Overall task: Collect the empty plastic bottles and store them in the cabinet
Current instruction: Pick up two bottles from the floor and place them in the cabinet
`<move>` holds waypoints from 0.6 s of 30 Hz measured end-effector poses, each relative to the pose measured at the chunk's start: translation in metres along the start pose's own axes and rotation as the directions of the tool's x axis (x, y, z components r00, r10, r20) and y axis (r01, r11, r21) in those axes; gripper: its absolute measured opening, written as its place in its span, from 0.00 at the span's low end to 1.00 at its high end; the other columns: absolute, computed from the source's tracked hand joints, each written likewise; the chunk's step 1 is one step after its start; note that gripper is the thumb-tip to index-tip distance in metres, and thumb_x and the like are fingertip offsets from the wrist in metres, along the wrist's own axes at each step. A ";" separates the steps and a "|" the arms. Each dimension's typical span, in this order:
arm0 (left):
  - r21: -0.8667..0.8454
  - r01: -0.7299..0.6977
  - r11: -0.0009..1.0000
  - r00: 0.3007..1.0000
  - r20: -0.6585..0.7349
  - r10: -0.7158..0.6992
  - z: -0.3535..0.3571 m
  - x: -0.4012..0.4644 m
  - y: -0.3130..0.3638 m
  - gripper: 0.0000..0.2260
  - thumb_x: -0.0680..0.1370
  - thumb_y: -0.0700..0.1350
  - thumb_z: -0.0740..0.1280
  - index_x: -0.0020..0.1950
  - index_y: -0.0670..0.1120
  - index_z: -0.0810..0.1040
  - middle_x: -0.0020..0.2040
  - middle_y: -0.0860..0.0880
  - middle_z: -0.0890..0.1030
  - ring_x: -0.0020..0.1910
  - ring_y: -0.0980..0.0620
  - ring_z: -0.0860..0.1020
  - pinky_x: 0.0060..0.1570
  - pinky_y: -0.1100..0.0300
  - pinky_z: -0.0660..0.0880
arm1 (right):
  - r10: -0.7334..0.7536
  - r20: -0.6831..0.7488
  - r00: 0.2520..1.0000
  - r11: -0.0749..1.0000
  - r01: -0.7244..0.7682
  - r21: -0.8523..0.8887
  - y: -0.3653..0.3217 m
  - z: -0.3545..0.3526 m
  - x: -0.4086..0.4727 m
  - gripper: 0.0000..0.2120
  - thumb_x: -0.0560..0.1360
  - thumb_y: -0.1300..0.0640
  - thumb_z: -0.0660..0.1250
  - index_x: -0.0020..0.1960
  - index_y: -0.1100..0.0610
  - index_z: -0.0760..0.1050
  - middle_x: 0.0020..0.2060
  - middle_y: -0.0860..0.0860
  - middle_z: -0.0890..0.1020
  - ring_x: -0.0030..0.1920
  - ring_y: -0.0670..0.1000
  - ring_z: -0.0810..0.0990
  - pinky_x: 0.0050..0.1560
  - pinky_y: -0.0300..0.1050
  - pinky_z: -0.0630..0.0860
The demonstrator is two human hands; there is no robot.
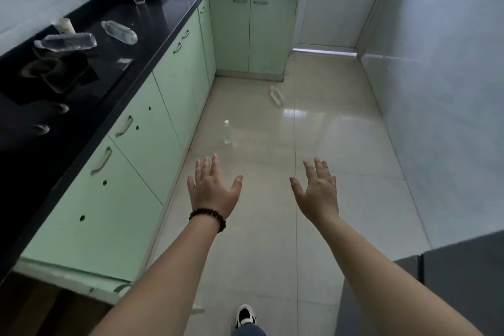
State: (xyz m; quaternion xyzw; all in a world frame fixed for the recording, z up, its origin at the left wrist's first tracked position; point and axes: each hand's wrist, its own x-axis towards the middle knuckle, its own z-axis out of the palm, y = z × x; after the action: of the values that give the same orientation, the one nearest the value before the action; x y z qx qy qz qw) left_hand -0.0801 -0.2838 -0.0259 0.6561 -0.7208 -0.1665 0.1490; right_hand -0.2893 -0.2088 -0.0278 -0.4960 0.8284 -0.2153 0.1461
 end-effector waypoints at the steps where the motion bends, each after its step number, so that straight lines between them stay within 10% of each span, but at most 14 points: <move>1: 0.006 0.005 1.000 1.000 0.003 -0.005 0.002 0.014 0.003 0.36 0.77 0.62 0.58 0.79 0.46 0.52 0.79 0.47 0.55 0.78 0.49 0.49 0.74 0.46 0.48 | 0.002 0.006 1.000 1.000 -0.002 -0.006 -0.002 0.001 0.015 0.29 0.79 0.44 0.57 0.76 0.53 0.57 0.78 0.53 0.53 0.78 0.51 0.46 0.76 0.53 0.43; 18: 0.022 0.129 0.991 0.991 -0.033 -0.128 0.092 0.318 0.122 0.37 0.76 0.63 0.58 0.79 0.46 0.53 0.79 0.46 0.56 0.78 0.48 0.51 0.74 0.45 0.52 | -0.078 0.092 0.993 0.996 0.082 -0.032 0.027 -0.002 0.379 0.29 0.79 0.44 0.58 0.76 0.53 0.58 0.78 0.54 0.53 0.78 0.52 0.47 0.76 0.54 0.44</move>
State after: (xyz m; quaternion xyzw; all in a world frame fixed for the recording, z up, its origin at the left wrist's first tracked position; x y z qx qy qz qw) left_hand -0.2596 -0.5863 -0.0564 0.7056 -0.6764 -0.1566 0.1416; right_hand -0.4872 -0.5326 -0.0502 -0.5406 0.8041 -0.1834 0.1658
